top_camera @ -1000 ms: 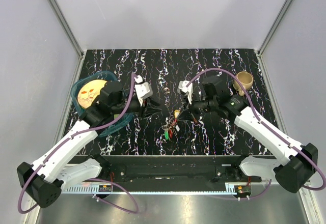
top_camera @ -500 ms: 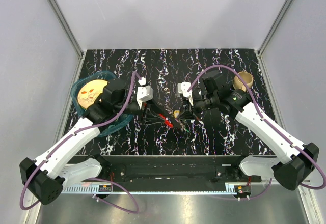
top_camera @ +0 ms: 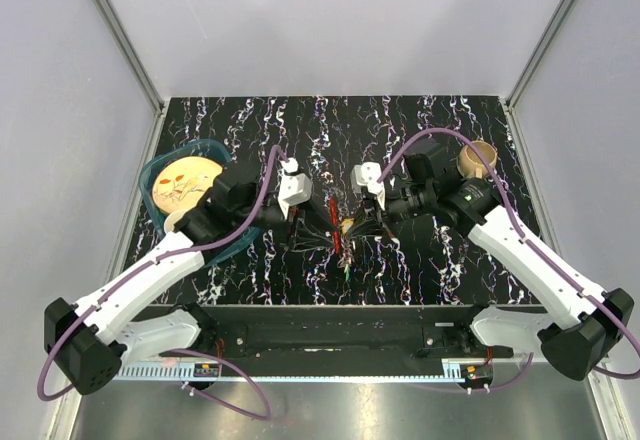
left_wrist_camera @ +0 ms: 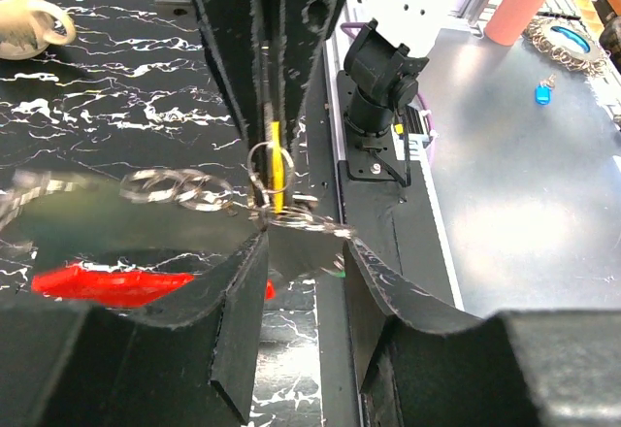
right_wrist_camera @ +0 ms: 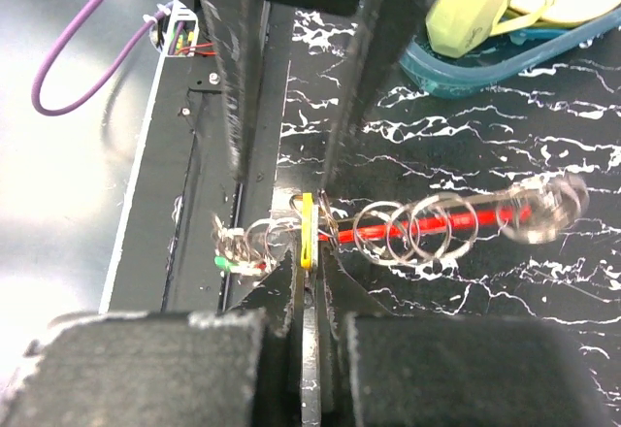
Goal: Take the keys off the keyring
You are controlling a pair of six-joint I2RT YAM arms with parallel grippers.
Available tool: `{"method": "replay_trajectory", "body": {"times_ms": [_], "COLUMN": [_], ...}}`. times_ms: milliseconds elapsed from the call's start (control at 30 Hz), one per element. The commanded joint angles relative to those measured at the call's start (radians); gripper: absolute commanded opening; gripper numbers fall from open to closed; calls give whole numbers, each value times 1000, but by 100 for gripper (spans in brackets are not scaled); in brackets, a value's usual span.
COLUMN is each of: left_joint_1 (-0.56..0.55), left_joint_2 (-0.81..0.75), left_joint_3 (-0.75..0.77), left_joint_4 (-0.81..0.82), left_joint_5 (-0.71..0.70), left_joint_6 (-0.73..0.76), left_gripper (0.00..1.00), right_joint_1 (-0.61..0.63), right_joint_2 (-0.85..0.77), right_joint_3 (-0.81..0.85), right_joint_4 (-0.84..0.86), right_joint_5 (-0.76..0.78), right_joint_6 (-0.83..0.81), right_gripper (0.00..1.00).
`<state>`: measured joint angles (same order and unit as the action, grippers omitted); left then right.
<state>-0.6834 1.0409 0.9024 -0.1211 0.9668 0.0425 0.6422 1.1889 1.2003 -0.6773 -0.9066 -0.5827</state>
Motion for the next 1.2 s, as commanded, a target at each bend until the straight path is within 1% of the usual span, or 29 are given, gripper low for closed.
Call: {"method": "replay_trajectory", "body": {"times_ms": [0, 233, 567, 767, 1167], "left_joint_1": [-8, -18, -18, -25, -50], "left_joint_2": [24, 56, 19, 8, -28], "left_joint_3": [19, 36, 36, 38, 23], "left_joint_4": [103, 115, 113, 118, 144], "left_joint_5": [-19, -16, -20, -63, -149], "left_joint_6": [2, 8, 20, -1, 22], "left_gripper": [41, 41, 41, 41, 42], "right_joint_1": [1, 1, 2, 2, 4], "right_joint_2": [-49, -57, -58, -60, -52], "right_joint_3": [5, -1, 1, -2, -1], "right_joint_4": [56, 45, 56, 79, 97], "right_joint_5": [-83, -117, -89, -68, -52], "right_joint_6": [-23, -43, -32, -3, 49], "right_gripper": [0, 0, 0, 0, 0]}}
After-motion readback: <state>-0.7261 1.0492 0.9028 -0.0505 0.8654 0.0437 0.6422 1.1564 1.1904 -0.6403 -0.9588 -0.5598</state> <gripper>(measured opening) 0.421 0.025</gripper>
